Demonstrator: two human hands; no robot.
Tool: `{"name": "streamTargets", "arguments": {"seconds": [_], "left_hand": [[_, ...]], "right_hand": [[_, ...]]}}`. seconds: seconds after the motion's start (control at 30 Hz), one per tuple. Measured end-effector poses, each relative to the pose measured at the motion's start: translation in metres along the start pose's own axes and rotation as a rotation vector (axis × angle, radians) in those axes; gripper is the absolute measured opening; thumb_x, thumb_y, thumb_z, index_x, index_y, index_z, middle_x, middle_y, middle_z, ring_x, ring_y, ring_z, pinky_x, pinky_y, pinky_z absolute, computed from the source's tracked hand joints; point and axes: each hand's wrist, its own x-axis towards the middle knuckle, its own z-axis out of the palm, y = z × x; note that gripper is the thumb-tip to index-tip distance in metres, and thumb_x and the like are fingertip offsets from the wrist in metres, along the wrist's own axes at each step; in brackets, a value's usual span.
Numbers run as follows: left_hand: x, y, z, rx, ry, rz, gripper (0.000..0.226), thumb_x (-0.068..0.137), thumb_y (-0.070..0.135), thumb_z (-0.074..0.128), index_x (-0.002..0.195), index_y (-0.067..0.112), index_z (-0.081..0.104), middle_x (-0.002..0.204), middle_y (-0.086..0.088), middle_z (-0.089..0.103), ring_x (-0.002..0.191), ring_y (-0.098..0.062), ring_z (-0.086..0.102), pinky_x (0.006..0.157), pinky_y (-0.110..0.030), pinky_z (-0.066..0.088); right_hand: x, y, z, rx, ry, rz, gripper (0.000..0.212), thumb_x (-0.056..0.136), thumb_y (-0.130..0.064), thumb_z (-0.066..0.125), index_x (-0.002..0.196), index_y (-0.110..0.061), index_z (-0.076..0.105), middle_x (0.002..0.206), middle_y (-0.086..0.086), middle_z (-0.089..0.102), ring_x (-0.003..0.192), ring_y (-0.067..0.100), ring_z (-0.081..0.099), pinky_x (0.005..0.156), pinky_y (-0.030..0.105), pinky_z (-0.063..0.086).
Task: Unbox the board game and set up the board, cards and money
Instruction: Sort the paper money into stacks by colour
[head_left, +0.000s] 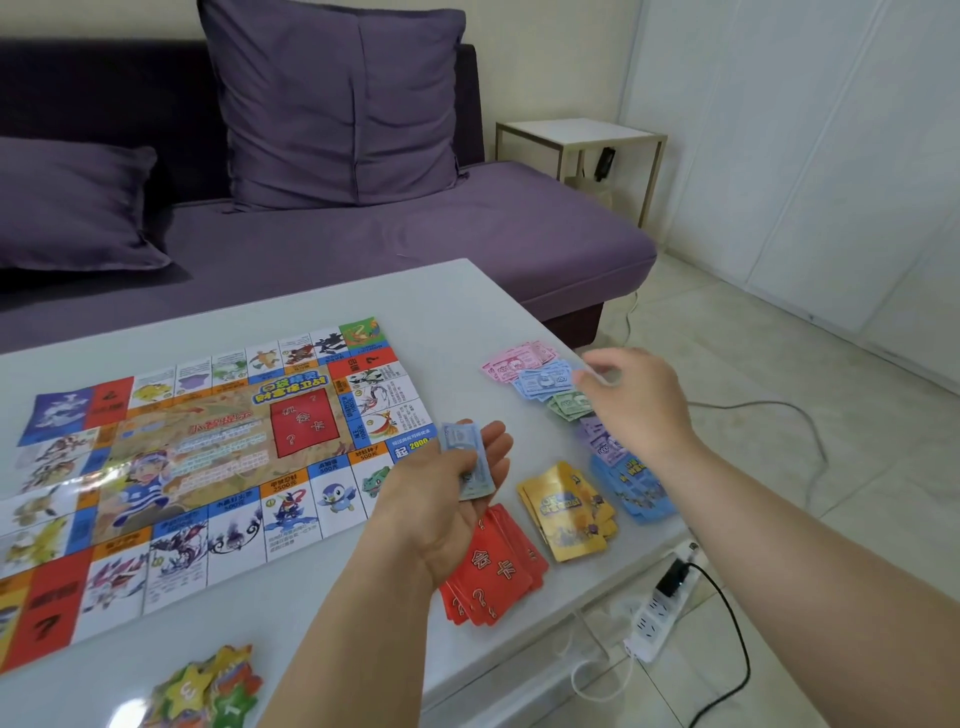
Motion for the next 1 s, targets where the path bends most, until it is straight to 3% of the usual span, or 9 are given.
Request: {"name": "streamTargets", "arguments": {"seconds": [0.1,0.17,0.27,0.47,0.63,0.73,0.87,1.0], "left_hand": [[-0.003,-0.002,0.001,0.144,-0.065,0.034,0.023,0.097,-0.005,0.039,0.099,0.003,0.060,0.087,-0.006,0.072,0.075,-0.011,0.070,0.057,-0.018,0.056],[-0.006,-0.003,0.000,0.213,-0.095,0.054,0.019,0.094,-0.005,0.045,0.093,0.004,0.062,0.083,-0.007,0.073,0.072,-0.011,0.070,0.058,-0.018,0.055],[-0.011,-0.001,-0.002,0.276,-0.127,0.061,0.013,0.090,-0.004,0.053,0.095,0.003,0.063,0.082,-0.012,0.072,0.072,-0.012,0.070,0.058,-0.019,0.055],[-0.013,0.006,-0.005,0.170,-0.083,-0.005,0.023,0.098,0.003,0.040,0.110,0.002,0.059,0.100,-0.020,0.069,0.082,-0.023,0.067,0.058,-0.025,0.058],[-0.006,0.007,-0.012,0.171,0.011,0.064,0.026,0.098,0.000,0.040,0.117,0.005,0.057,0.094,-0.016,0.069,0.070,-0.017,0.068,0.062,-0.025,0.058],[-0.006,0.009,-0.010,0.091,0.026,0.069,0.025,0.099,-0.001,0.037,0.116,0.007,0.054,0.087,-0.012,0.071,0.070,-0.016,0.070,0.059,-0.024,0.058],[-0.003,0.009,-0.009,0.005,0.045,0.033,0.024,0.099,0.002,0.037,0.114,0.012,0.052,0.084,-0.007,0.072,0.068,-0.017,0.070,0.054,-0.026,0.056],[0.000,0.012,-0.011,-0.047,0.060,-0.010,0.029,0.097,-0.001,0.032,0.117,0.012,0.049,0.091,-0.011,0.069,0.079,-0.022,0.066,0.059,-0.033,0.052]], "right_hand": [[-0.023,-0.033,-0.008,0.176,-0.299,-0.048,0.036,0.091,-0.036,0.058,0.090,-0.003,0.070,0.091,0.013,0.069,0.077,0.019,0.061,0.069,0.027,0.041],[-0.036,-0.046,-0.011,0.237,-0.466,-0.012,0.034,0.085,-0.043,0.064,0.081,-0.010,0.070,0.078,0.002,0.069,0.061,0.003,0.056,0.058,0.017,0.041],[-0.042,-0.048,-0.011,0.301,-0.523,0.001,0.018,0.079,-0.033,0.074,0.074,-0.017,0.068,0.067,-0.009,0.063,0.051,-0.008,0.050,0.046,0.005,0.035],[-0.038,-0.046,-0.011,0.384,-0.568,0.070,0.009,0.085,-0.027,0.069,0.077,-0.021,0.069,0.067,-0.009,0.059,0.054,-0.006,0.050,0.052,0.006,0.039],[-0.027,-0.038,-0.011,0.517,-0.509,0.185,0.004,0.086,-0.020,0.069,0.086,-0.017,0.068,0.062,-0.008,0.057,0.053,0.001,0.051,0.055,0.013,0.045],[-0.004,-0.028,-0.008,0.562,-0.288,0.220,0.014,0.085,-0.011,0.068,0.099,-0.010,0.065,0.070,0.000,0.060,0.059,0.009,0.054,0.061,0.021,0.046],[0.030,-0.015,0.015,0.237,-0.066,0.125,0.010,0.087,-0.015,0.062,0.097,-0.016,0.061,0.094,0.003,0.065,0.086,0.019,0.061,0.076,0.029,0.046],[0.051,-0.006,0.034,0.043,-0.053,0.210,0.025,0.088,-0.029,0.058,0.112,-0.023,0.060,0.107,-0.002,0.065,0.107,0.025,0.057,0.095,0.039,0.043]]}}
